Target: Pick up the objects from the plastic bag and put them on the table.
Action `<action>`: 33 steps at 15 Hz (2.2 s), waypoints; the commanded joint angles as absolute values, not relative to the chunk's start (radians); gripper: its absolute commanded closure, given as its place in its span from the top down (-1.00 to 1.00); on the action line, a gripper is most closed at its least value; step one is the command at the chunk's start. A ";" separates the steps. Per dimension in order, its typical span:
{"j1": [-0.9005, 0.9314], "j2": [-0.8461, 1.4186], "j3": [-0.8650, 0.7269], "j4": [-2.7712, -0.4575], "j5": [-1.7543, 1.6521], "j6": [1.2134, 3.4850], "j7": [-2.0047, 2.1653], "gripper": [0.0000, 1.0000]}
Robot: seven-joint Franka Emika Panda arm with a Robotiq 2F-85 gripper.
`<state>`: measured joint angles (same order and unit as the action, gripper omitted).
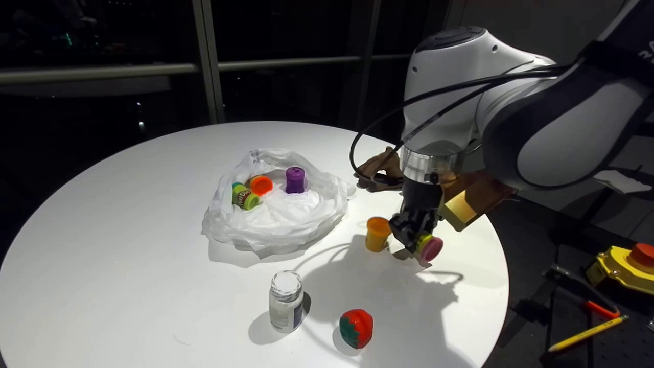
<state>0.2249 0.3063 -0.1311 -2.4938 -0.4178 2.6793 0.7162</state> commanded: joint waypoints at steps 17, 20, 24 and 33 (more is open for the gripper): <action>0.192 0.103 0.082 -2.280 -0.064 2.566 0.542 1.00; 0.188 0.248 0.097 -2.130 0.062 2.517 0.528 1.00; 0.200 0.436 0.050 -1.927 0.049 2.471 0.584 1.00; 0.196 0.756 -0.043 -1.522 0.068 2.332 0.682 1.00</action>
